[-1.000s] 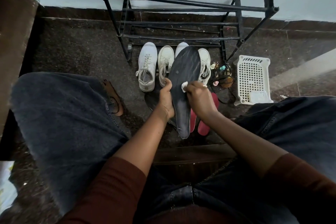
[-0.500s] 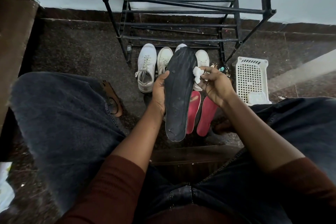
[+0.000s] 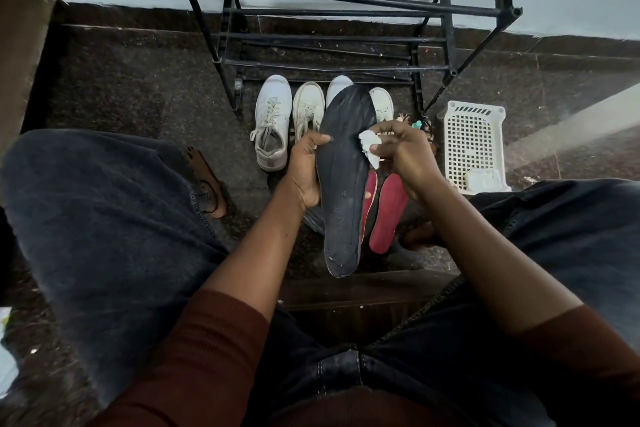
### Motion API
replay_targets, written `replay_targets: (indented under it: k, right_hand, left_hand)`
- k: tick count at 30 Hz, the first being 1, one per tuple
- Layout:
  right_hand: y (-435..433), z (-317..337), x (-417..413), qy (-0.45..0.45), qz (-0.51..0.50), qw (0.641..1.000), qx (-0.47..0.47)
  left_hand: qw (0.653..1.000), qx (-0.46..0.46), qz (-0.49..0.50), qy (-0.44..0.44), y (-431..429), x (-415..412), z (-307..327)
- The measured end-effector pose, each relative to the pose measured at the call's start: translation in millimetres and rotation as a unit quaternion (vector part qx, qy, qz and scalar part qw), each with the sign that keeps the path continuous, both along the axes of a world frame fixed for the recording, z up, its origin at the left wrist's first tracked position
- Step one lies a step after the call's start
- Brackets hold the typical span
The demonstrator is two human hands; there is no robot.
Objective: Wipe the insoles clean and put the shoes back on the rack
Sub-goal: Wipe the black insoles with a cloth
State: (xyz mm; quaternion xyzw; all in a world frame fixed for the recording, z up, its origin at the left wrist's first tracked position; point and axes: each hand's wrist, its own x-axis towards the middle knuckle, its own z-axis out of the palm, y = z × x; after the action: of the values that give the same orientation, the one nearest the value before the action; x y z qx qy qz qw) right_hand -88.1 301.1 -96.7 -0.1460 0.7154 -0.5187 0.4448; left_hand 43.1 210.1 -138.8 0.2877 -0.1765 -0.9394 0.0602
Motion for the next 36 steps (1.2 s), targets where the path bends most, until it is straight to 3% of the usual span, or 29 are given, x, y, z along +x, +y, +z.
replay_targets:
  k: [4, 8, 11, 18, 22, 26, 30, 34, 36]
  right_hand:
    - [-1.5, -0.3, 9.4, 0.061, 0.023, 0.997, 0.037]
    - [-5.7, 6.6, 12.0, 0.174, 0.01, 0.983, 0.059]
    - [-16.4, 11.4, 12.4, 0.291, 0.017, 0.954, 0.07]
    - [-34.3, 0.9, 22.2, 0.474, 0.103, 0.872, 0.065]
    - [-25.2, -8.1, 48.5, 0.429, 0.122, 0.895, 0.026]
    - [-5.4, -23.0, 65.4, 0.428, 0.177, 0.886, 0.02]
    - [-12.2, -34.7, 47.0, 0.474, 0.134, 0.87, 0.019]
    - [-27.3, -42.8, 29.7, 0.43, 0.033, 0.9, 0.061]
    - [-26.7, -46.9, 31.9, 0.411, 0.045, 0.908, 0.064]
  left_hand:
    - [0.999, -0.017, -0.03, 0.006, -0.6, -1.9, -1.1]
    - [0.999, -0.036, 0.026, -0.026, 0.3, 0.4, -4.8]
    - [0.998, -0.035, 0.039, -0.03, 4.3, 0.2, -6.7]
    - [1.0, 0.007, 0.006, 0.023, 9.0, -3.4, -11.1]
    - [0.999, 0.014, 0.05, 0.011, 7.9, -2.4, -13.7]
    - [0.993, -0.031, 0.058, -0.1, 12.3, -6.3, -23.1]
    - [0.995, -0.003, 0.031, -0.095, 20.4, -11.7, -23.6]
    - [0.997, 0.011, 0.013, -0.077, 22.1, -10.7, -26.3]
    - [0.997, 0.017, 0.023, -0.076, 21.4, -7.7, -30.5]
